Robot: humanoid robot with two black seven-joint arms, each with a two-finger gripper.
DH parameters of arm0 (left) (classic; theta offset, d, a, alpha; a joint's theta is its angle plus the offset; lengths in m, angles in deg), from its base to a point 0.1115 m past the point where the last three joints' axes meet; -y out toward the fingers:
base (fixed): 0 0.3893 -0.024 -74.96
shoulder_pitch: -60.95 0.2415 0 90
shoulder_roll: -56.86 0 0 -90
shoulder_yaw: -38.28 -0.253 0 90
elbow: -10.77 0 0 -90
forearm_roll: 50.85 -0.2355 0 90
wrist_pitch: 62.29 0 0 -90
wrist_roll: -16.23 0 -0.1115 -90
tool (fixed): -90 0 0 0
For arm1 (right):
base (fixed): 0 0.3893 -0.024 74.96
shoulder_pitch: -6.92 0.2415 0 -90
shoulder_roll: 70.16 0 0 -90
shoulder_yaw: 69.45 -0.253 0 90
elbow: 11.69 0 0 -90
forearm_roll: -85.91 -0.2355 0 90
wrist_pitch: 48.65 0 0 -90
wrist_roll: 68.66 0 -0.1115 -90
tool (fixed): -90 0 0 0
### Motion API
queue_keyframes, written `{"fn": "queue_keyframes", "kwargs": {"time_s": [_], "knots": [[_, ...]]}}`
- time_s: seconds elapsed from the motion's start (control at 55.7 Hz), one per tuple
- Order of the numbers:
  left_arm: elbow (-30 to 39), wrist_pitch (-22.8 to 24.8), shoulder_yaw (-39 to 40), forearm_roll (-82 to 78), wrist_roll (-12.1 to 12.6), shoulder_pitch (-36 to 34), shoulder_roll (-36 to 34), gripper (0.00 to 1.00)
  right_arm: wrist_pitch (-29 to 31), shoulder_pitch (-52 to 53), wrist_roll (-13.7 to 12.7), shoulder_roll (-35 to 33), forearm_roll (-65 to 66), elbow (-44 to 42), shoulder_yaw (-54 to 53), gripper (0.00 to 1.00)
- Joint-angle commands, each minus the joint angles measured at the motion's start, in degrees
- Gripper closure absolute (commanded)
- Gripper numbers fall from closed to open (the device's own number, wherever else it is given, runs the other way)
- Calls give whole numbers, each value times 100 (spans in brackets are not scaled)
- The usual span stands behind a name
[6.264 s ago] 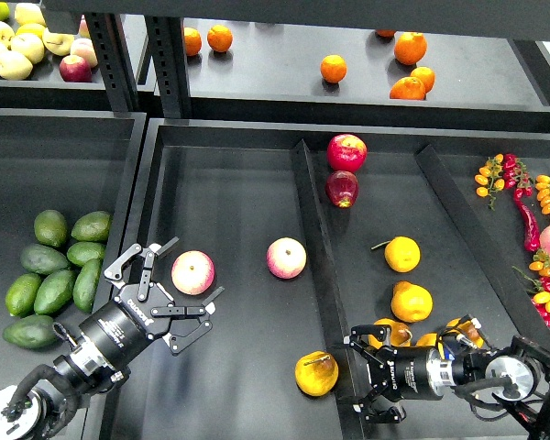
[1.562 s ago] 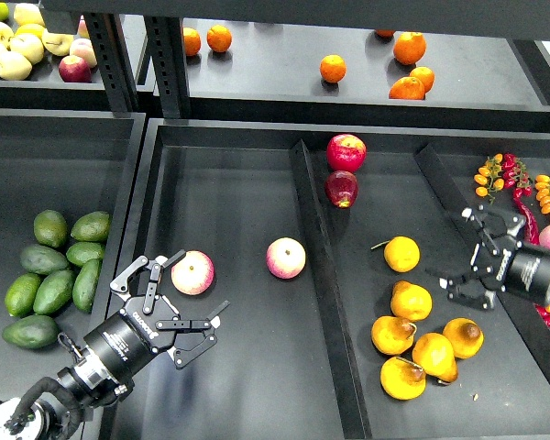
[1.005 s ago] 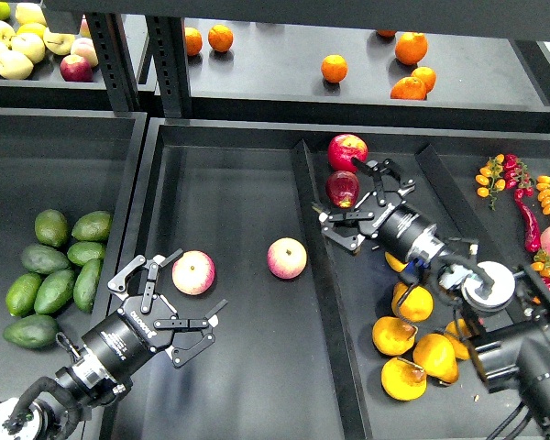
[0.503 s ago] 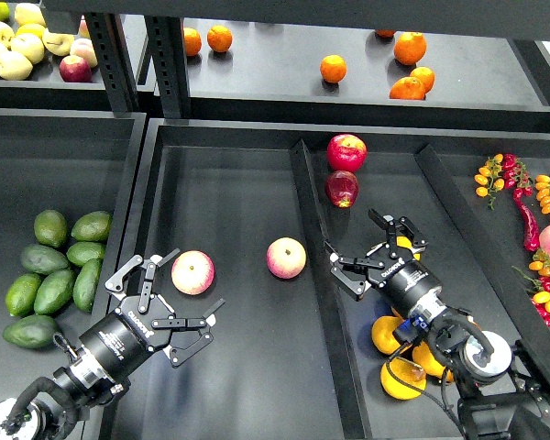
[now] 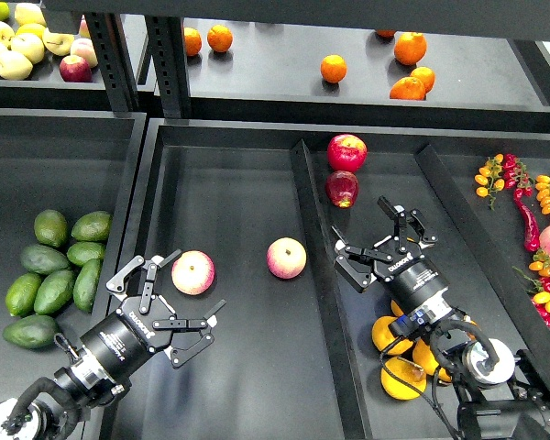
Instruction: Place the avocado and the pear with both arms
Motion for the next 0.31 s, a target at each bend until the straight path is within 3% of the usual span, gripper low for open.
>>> {"fn": "queue_keyframes", "kwargs": {"time_s": [0.0,0.287], "knots": [[0,0,1,0,0,0,0,1,24,-31,0,0,-271,50,23,1],[0,0,53,-8,0,0,0,1,-11,-145,0,0,-579,288,234,1]]}}
